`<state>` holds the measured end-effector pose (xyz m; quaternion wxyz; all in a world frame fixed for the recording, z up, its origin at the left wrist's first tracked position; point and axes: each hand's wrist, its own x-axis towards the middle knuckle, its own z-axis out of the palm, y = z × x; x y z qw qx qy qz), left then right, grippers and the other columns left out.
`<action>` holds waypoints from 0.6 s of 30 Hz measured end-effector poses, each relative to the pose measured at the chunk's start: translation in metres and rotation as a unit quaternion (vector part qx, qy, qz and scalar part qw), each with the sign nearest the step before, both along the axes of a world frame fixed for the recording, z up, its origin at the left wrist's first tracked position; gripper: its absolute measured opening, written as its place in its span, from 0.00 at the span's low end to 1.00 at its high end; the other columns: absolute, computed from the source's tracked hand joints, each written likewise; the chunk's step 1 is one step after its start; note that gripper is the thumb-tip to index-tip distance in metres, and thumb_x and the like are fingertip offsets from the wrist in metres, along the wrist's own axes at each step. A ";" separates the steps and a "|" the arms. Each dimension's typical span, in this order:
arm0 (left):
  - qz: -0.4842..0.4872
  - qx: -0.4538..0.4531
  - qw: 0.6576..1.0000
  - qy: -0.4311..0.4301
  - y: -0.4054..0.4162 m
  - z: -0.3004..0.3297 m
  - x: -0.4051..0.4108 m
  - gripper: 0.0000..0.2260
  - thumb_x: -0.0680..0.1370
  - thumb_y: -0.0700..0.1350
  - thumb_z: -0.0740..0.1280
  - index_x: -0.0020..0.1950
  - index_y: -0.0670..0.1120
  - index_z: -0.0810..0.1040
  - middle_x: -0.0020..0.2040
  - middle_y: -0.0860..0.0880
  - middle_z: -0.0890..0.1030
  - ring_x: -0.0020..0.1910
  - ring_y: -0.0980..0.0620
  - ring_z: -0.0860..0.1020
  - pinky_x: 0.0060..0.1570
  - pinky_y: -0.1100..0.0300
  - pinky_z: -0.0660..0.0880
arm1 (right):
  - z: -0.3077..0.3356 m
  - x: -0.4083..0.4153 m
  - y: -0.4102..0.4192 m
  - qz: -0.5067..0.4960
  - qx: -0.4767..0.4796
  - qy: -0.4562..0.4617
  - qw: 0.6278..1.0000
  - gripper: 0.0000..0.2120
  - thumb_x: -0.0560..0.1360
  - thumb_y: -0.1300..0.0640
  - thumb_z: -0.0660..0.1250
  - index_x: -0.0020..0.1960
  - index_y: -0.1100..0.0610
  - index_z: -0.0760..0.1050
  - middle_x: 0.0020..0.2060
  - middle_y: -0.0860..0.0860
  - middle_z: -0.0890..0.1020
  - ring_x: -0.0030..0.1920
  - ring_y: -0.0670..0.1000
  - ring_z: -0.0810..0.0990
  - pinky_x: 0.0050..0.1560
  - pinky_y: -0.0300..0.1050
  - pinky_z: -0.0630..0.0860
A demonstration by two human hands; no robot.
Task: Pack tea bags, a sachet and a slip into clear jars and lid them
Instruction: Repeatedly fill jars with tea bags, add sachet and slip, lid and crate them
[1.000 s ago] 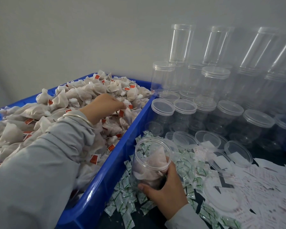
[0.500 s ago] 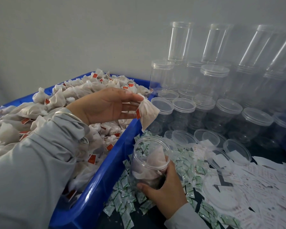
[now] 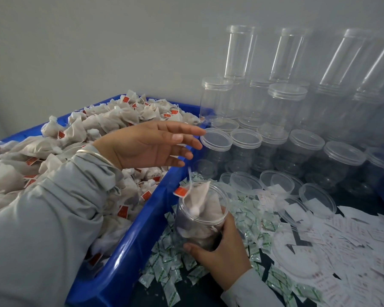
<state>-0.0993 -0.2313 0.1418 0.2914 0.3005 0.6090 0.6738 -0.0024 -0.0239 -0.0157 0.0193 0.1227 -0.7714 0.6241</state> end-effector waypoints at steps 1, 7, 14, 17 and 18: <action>-0.001 0.003 1.000 0.003 -0.001 0.001 0.000 0.21 0.68 0.49 0.76 0.60 0.49 0.81 0.53 0.49 0.82 0.49 0.52 0.80 0.49 0.57 0.78 | 0.000 0.000 -0.001 -0.001 0.000 0.000 1.000 0.40 0.53 0.42 0.79 0.59 0.32 0.63 0.55 0.27 0.75 0.54 0.32 0.76 0.47 0.22 0.70; 0.011 -0.046 0.999 0.017 0.002 0.000 0.001 0.22 0.66 0.51 0.78 0.59 0.51 0.81 0.54 0.49 0.82 0.51 0.52 0.81 0.49 0.59 0.78 | -0.001 0.000 -0.002 -0.003 0.001 0.002 1.000 0.41 0.52 0.42 0.79 0.60 0.35 0.63 0.55 0.26 0.74 0.55 0.32 0.75 0.49 0.23 0.70; -0.031 -0.265 0.959 0.092 0.038 -0.018 0.013 0.36 0.63 0.51 0.76 0.67 0.62 0.64 0.68 0.57 0.72 0.67 0.59 0.71 0.64 0.60 0.71 | 0.009 0.005 -0.002 -0.087 -0.079 0.069 0.991 0.36 0.53 0.46 0.78 0.58 0.42 0.69 0.54 0.31 0.77 0.53 0.34 0.77 0.47 0.25 0.72; -0.027 -0.278 0.951 0.131 0.060 -0.032 0.021 0.48 0.60 0.53 0.77 0.73 0.61 0.54 0.69 0.57 0.70 0.67 0.60 0.70 0.68 0.60 0.67 | 0.012 0.004 0.003 -0.140 -0.104 0.120 0.977 0.35 0.54 0.44 0.76 0.58 0.50 0.70 0.51 0.37 0.80 0.51 0.35 0.79 0.45 0.25 0.73; -0.014 -0.276 0.950 0.148 0.066 -0.035 0.023 0.49 0.59 0.54 0.77 0.74 0.59 0.53 0.68 0.56 0.71 0.67 0.60 0.70 0.68 0.59 0.67 | 0.013 0.004 0.005 -0.150 -0.106 0.132 0.974 0.34 0.55 0.43 0.76 0.57 0.51 0.71 0.49 0.39 0.81 0.50 0.36 0.79 0.44 0.25 0.73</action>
